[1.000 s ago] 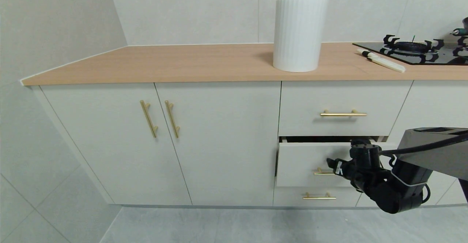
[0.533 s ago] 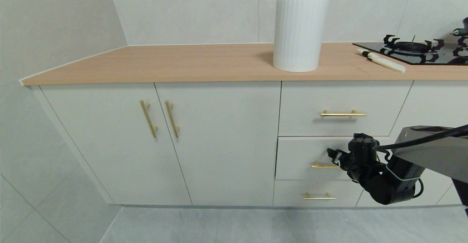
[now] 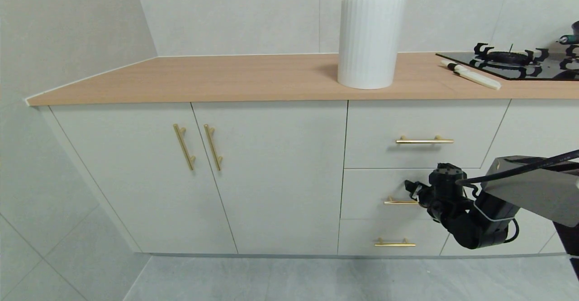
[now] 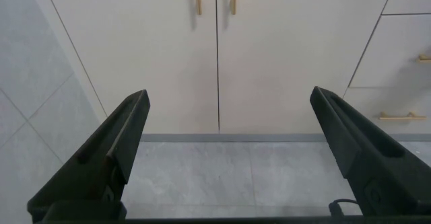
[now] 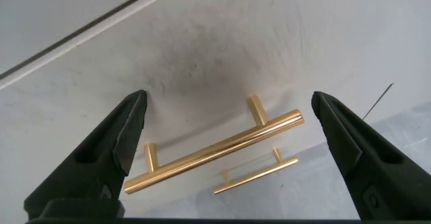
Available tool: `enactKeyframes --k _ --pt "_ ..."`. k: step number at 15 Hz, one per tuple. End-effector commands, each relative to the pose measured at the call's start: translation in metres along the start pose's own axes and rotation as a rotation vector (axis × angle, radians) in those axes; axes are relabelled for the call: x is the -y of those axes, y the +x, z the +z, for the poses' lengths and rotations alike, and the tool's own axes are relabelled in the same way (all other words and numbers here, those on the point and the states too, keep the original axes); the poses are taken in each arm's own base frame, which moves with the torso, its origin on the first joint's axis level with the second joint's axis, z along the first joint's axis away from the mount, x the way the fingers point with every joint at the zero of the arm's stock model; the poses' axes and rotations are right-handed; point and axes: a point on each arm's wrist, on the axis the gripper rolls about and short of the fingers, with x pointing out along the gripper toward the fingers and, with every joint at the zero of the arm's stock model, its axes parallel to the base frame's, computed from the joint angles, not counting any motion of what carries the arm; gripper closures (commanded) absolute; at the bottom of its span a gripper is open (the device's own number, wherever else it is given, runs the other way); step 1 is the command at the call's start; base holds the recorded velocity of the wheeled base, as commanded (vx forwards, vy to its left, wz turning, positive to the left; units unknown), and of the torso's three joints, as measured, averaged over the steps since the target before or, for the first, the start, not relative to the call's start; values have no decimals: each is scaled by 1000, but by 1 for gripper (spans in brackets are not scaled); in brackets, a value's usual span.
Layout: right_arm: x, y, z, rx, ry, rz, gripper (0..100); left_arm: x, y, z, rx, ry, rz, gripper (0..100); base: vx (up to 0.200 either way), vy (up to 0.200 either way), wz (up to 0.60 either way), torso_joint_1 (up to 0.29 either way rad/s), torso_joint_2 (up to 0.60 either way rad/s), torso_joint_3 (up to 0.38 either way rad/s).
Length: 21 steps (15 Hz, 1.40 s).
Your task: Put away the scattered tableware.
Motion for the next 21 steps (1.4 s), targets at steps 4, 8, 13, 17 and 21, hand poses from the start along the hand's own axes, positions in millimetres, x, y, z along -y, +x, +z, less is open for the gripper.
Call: enactKeyframes --k 4,8,13,17,21 --pt "0 -50 27 -17 -11 35 0 0 0 0 0 0 0 0 0 0 0 0 0 0" --pt "4 -151 86 74 -85 139 0 0 0 0 0 0 0 0 0 0 0 0 0 0" --pt "43 -282 105 255 -178 194 0 0 0 0 -2 0 0 0 0 0 0 0 0 0" --pt "84 -356 88 384 -257 185 0 0 0 0 0 0 0 0 0 0 0 0 0 0" --pt "128 -442 68 444 -344 98 0 0 0 0 0 0 0 0 0 0 0 0 0 0"
